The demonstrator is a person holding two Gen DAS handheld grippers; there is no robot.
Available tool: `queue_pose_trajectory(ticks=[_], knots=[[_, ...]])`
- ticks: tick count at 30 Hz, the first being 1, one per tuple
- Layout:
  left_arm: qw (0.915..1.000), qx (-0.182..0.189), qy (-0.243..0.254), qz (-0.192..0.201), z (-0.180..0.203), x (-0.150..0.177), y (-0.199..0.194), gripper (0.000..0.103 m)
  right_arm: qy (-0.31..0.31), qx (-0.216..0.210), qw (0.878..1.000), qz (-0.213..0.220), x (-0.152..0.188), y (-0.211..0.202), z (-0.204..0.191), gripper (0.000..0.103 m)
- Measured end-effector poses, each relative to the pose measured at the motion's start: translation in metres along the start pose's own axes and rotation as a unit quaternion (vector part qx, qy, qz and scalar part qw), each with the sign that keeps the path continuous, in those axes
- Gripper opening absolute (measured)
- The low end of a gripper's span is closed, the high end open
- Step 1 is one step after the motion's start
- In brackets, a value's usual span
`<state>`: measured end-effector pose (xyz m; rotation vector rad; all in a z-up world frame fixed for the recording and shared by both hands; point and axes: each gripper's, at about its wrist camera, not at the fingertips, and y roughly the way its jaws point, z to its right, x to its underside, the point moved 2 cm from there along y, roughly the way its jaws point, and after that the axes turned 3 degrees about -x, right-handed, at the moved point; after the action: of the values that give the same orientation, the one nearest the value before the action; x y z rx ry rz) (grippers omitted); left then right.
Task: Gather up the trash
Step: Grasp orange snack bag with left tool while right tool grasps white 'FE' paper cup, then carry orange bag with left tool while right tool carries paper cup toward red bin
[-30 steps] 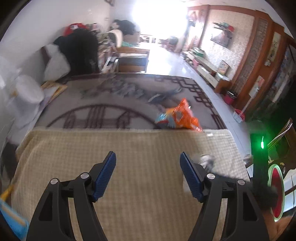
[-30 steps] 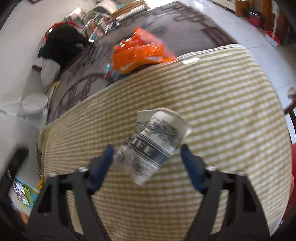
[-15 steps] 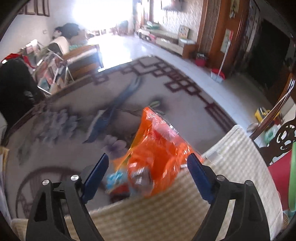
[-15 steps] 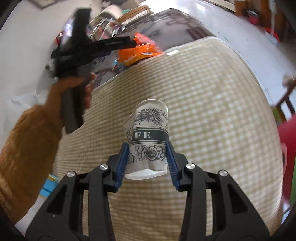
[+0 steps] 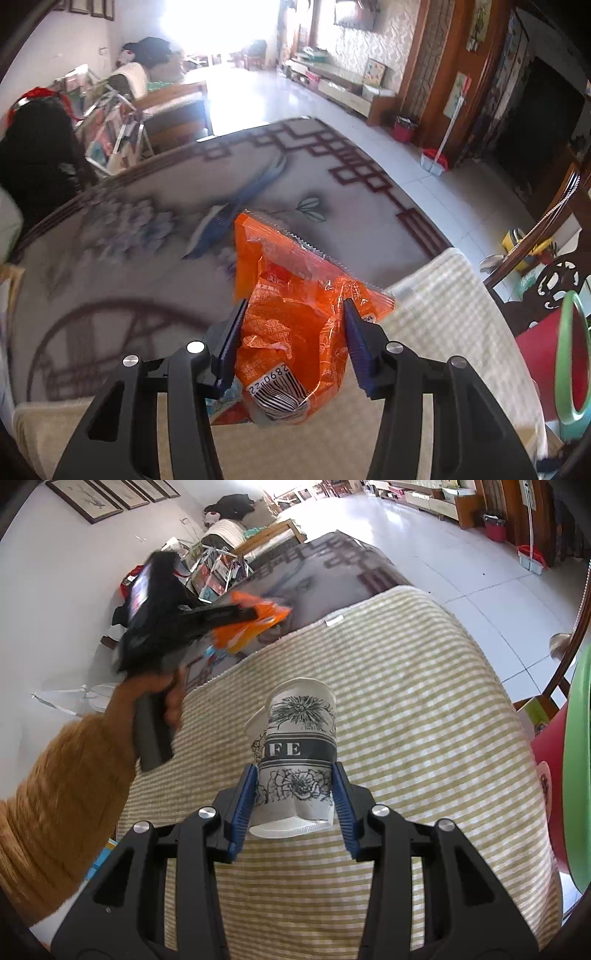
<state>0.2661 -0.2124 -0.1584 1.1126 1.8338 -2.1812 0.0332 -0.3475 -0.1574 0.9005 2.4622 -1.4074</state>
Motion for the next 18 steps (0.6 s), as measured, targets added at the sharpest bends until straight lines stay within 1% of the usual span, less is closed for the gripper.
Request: queue_pose_trajectory(ticks=[5, 8, 11, 13, 18], knots=[[0.9995, -0.007, -0.031, 0.008, -0.013, 0.041, -0.045, 0.048, -0.033, -0.001, 0.999, 0.019, -0.005, -0.011, -0.017, 0.04], [0.9982, -0.019, -0.056, 0.003, -0.017, 0.068, -0.062, 0.048, -0.035, -0.003, 0.999, 0.028, -0.003, -0.021, -0.018, 0.04], [0.9963, -0.016, -0.083, -0.012, -0.016, 0.092, -0.067, 0.049, -0.032, -0.002, 0.999, 0.035, -0.001, -0.029, -0.015, 0.04], [0.9953, -0.014, -0.093, -0.021, -0.012, 0.103, -0.068, 0.049, -0.032, 0.003, 0.999, 0.038, 0.003, -0.035, -0.011, 0.04], [0.9949, -0.014, -0.095, -0.031, 0.003, 0.117, -0.073, 0.049, -0.023, 0.008, 0.999, 0.045, 0.01, -0.049, -0.002, 0.04]])
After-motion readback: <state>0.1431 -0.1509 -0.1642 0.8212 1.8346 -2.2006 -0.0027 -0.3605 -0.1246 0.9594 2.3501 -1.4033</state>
